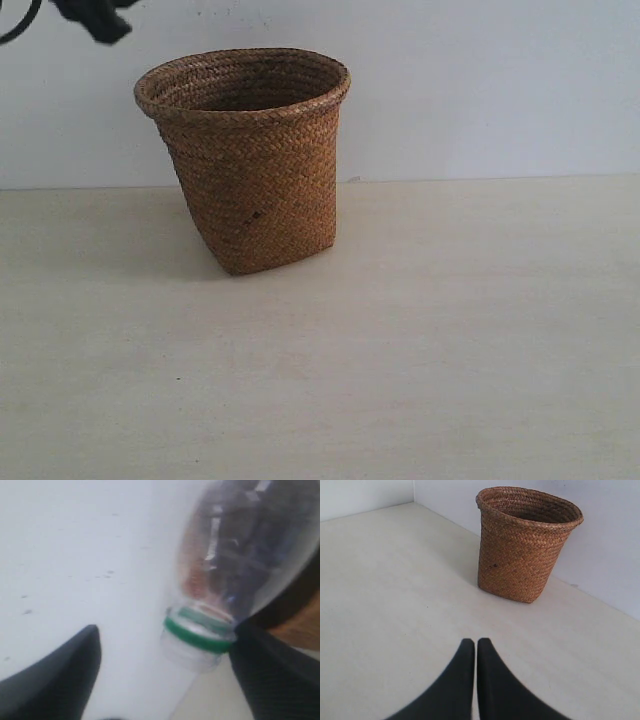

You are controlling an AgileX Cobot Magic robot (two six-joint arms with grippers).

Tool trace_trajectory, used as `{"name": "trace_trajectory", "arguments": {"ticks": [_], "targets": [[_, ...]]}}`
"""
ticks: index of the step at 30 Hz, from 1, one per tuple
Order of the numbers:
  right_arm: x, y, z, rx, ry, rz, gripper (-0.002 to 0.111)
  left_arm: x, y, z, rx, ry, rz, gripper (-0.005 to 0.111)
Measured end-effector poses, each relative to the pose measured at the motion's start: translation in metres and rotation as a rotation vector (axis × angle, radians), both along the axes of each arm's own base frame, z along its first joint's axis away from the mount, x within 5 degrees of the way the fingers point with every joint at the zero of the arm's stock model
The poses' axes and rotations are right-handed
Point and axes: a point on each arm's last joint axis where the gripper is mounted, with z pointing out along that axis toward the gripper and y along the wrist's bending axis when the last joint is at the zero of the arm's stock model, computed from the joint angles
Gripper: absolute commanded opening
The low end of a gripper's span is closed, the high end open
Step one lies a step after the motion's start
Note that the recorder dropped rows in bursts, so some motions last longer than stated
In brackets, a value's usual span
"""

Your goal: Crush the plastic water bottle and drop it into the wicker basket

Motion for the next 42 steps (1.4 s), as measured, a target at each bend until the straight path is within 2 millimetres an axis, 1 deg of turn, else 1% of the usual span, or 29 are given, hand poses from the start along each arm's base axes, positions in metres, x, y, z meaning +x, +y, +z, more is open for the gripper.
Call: {"name": "trace_trajectory", "arguments": {"ticks": [2, 4, 7, 10, 13, 17, 18, 21, 26, 27, 33, 37, 38, 42], "targets": [[0.0, 0.0, 0.0, 0.0, 0.0, 0.0, 0.0, 0.023, 0.001, 0.003, 0.012, -0.044, 0.061, 0.074], [0.0, 0.0, 0.0, 0.0, 0.0, 0.0, 0.0, 0.038, 0.0, -0.001, 0.05, -0.049, 0.101, 0.074], [0.0, 0.0, 0.0, -0.001, 0.001, 0.0, 0.0, 0.053, -0.004, -0.013, 0.078, -0.03, 0.122, 0.074], [0.0, 0.0, 0.0, -0.001, 0.001, 0.0, 0.0, 0.058, -0.006, -0.02, 0.086, -0.014, 0.127, 0.074], [0.0, 0.0, 0.0, -0.001, 0.001, 0.0, 0.0, 0.057, -0.005, -0.02, 0.09, -0.014, 0.134, 0.074], [0.0, 0.0, 0.0, 0.0, 0.002, 0.001, 0.0, 0.056, -0.002, -0.019, 0.089, 0.003, 0.166, 0.067], [0.0, 0.0, 0.0, 0.0, 0.002, 0.001, 0.0, 0.056, -0.001, -0.02, 0.083, 0.017, 0.183, 0.064], [0.0, 0.0, 0.0, 0.0, 0.002, 0.001, 0.0, 0.052, 0.004, -0.027, 0.053, 0.098, 0.253, 0.048], [0.0, 0.0, 0.0, 0.0, 0.002, 0.001, 0.0, 0.043, 0.009, -0.04, 0.013, 0.266, 0.354, 0.008], [0.0, 0.0, 0.0, 0.0, 0.002, 0.001, 0.0, 0.041, 0.01, -0.041, 0.01, 0.288, 0.366, 0.004], [0.0, 0.0, 0.0, 0.0, 0.002, 0.001, 0.0, 0.031, 0.009, -0.052, -0.043, 0.447, 0.417, 0.004], [0.0, 0.0, 0.0, 0.0, 0.002, 0.001, 0.0, 0.022, 0.006, -0.057, -0.083, 0.559, 0.408, 0.004], [0.0, 0.0, 0.0, 0.0, 0.002, 0.001, 0.0, 0.017, 0.005, -0.055, -0.102, 0.58, 0.395, 0.004], [0.0, 0.0, 0.0, 0.0, 0.002, 0.001, 0.0, -0.019, 0.012, -0.028, -0.215, 0.584, 0.33, 0.004]]}}
